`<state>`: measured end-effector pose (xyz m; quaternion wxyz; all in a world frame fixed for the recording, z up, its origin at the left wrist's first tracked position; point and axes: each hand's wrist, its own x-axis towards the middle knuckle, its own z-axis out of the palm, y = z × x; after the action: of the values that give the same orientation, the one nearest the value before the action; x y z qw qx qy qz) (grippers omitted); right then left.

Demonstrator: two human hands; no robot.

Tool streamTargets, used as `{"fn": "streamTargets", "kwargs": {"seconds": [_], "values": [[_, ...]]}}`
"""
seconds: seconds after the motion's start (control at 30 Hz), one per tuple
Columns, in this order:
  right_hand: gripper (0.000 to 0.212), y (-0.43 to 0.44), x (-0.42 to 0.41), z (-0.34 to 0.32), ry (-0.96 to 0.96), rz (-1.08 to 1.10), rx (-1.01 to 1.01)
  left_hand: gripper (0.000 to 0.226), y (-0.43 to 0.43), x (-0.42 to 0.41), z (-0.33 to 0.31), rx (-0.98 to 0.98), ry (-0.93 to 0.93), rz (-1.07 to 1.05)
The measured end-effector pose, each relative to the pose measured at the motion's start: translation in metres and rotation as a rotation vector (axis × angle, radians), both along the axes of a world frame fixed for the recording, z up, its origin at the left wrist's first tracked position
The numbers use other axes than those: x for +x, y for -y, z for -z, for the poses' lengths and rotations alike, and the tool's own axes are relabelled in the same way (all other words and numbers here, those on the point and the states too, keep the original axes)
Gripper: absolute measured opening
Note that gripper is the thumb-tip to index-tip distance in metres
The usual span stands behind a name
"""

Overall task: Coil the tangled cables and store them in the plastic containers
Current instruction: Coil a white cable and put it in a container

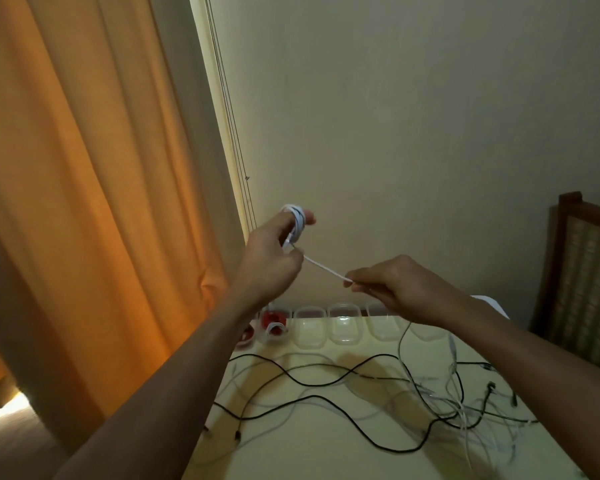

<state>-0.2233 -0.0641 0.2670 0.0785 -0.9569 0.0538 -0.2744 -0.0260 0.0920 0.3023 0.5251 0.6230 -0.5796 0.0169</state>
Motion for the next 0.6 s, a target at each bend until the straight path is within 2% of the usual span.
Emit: {"fn": "streamTargets", "kwargs": {"seconds": [0.07, 0.13, 0.3, 0.37, 0.43, 0.6], "values": [[0.044, 0.003, -0.005, -0.008, 0.078, -0.024, -0.080, 0.060, 0.001, 0.006, 0.007, 0.093, 0.096, -0.043], [0.039, 0.003, -0.009, -0.018, 0.121, -0.054, -0.124, 0.056, 0.002, 0.010, 0.012, 0.176, 0.168, -0.070], [0.033, -0.007, -0.010, -0.037, 0.184, -0.080, -0.259, 0.023, 0.015, 0.002, 0.015, 0.337, 0.430, -0.096], [0.028, -0.007, -0.009, -0.045, 0.209, -0.082, -0.314, 0.024, 0.019, -0.001, 0.018, 0.378, 0.452, -0.079], [0.019, -0.001, -0.010, -0.049, 0.232, -0.071, -0.307, 0.029, 0.022, -0.002, 0.021, 0.356, 0.420, -0.058], [0.014, 0.025, -0.018, -0.036, 0.151, 0.082, -0.005, 0.025, 0.017, 0.007, 0.001, 0.228, 0.056, 0.008]]}}
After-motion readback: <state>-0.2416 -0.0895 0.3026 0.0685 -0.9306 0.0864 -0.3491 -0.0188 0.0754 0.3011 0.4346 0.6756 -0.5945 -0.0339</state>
